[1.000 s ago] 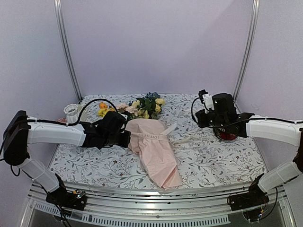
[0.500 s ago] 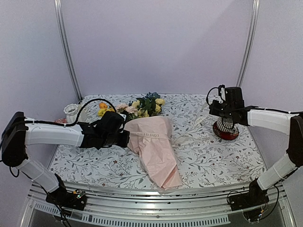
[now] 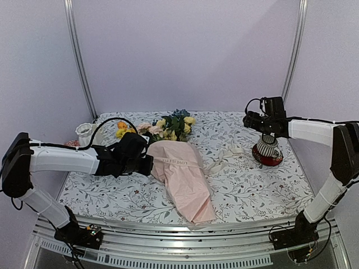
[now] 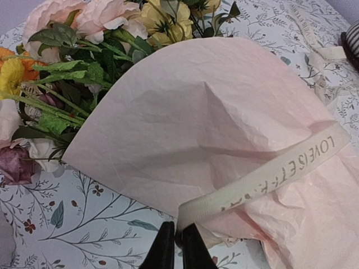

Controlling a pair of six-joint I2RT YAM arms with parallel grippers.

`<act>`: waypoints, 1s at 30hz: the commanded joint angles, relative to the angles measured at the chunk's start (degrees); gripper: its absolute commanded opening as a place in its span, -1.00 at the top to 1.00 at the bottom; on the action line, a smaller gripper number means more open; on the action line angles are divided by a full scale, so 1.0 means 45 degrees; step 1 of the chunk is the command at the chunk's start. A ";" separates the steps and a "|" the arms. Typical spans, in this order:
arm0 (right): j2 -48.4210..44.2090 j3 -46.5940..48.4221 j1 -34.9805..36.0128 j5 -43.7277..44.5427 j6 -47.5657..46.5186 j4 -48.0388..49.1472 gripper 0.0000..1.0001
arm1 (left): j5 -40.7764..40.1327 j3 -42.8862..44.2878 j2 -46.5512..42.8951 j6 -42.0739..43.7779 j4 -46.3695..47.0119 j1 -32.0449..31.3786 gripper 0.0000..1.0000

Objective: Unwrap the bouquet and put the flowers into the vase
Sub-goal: Untie the half-tied ribbon from the folded wrapping paper, then place the ribbon at the center of the board.

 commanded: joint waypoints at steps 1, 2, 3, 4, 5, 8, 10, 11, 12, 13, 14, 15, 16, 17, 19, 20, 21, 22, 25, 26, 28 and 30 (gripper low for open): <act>-0.0574 -0.0543 -0.0100 0.0036 -0.0305 -0.0533 -0.70 | -0.0030 -0.0052 -0.0464 0.0004 0.0102 0.0014 0.82; -0.0744 -0.0647 -0.0096 -0.0203 -0.0467 -0.0624 -0.70 | -0.0016 -0.0050 -0.0512 0.0004 0.0092 0.0012 0.82; -0.0892 -0.0772 -0.0088 -0.0526 -0.0846 -0.0699 -0.70 | -0.0010 -0.0042 -0.0579 0.0029 0.0056 -0.0013 0.81; -0.1071 -0.0871 -0.0084 -0.0959 -0.1105 -0.0801 -0.71 | -0.0004 -0.0031 -0.0629 0.0034 0.0020 -0.0009 0.80; -0.1228 -0.0991 -0.0089 -0.1399 -0.1436 -0.0946 -0.70 | -0.0018 -0.0020 -0.0696 0.0030 -0.0036 -0.0011 0.79; -0.1719 -0.1421 -0.0033 -0.2733 -0.2235 -0.1444 -0.69 | -0.0004 -0.0010 -0.0918 0.0023 -0.0191 -0.0046 0.55; -0.2045 -0.1714 0.0100 -0.2825 -0.2296 -0.1920 -0.69 | 0.0018 -0.0029 -0.1142 0.0010 -0.0262 -0.0077 0.16; -0.2221 -0.1867 0.0234 -0.2704 -0.2307 -0.2147 -0.69 | 0.0019 -0.0030 -0.1275 -0.0015 -0.0308 -0.0092 -0.04; -0.2385 -0.2028 0.0410 -0.2552 -0.2316 -0.2364 -0.69 | 0.0012 -0.0025 -0.1437 -0.0037 -0.0358 -0.0116 -0.21; -0.2520 -0.2200 0.0605 -0.2397 -0.2361 -0.2540 -0.69 | 0.0011 -0.0012 -0.1561 -0.0023 -0.0369 -0.0151 -0.32; -0.2608 -0.2351 0.0832 -0.2205 -0.2394 -0.2774 -0.69 | 0.0019 -0.0013 -0.1694 0.0024 -0.0358 -0.0223 -0.40; -0.2668 -0.2426 0.1036 -0.2075 -0.2427 -0.2962 -0.69 | 0.0017 -0.0013 -0.1811 0.0082 -0.0327 -0.0274 -0.44; -0.2695 -0.2462 0.1233 -0.1976 -0.2448 -0.3125 -0.68 | -0.0008 -0.0001 -0.1886 0.0158 -0.0273 -0.0325 -0.46; -0.2661 -0.2498 0.1436 -0.1880 -0.2480 -0.3255 -0.68 | 0.0013 0.0018 -0.1952 0.0246 -0.0229 -0.0353 -0.47; -0.2537 -0.2543 0.1790 -0.1556 -0.2508 -0.3453 -0.68 | 0.0202 0.0039 -0.2020 0.0449 -0.0080 -0.0405 -0.48; -0.2372 -0.2540 0.2037 -0.1347 -0.2512 -0.3540 -0.67 | 0.0286 0.0062 -0.2008 0.0504 -0.0043 -0.0417 -0.48; -0.2228 -0.2544 0.2200 -0.1143 -0.2503 -0.3576 -0.66 | 0.0338 0.0116 -0.1979 0.0538 -0.0029 -0.0445 -0.47; -0.2037 -0.2533 0.2333 -0.0980 -0.2509 -0.3614 -0.66 | 0.0377 0.0169 -0.1969 0.0554 -0.0020 -0.0478 -0.48; -0.1570 -0.2599 0.2546 -0.0768 -0.2569 -0.3603 -0.62 | 0.0444 0.0249 -0.1966 0.0631 0.0005 -0.0597 -0.48; -0.1488 -0.2671 0.2559 -0.0750 -0.2571 -0.3552 -0.63 | 0.0448 0.0252 -0.1972 0.0676 0.0023 -0.0650 -0.48; -0.1398 -0.2813 0.2570 -0.0775 -0.2572 -0.3409 -0.62 | 0.0449 0.0244 -0.2036 0.0763 0.0075 -0.0767 -0.48; -0.1263 -0.2894 0.2587 -0.0830 -0.2572 -0.3380 -0.63 | 0.0468 0.0210 -0.2090 0.0888 0.0157 -0.0858 -0.48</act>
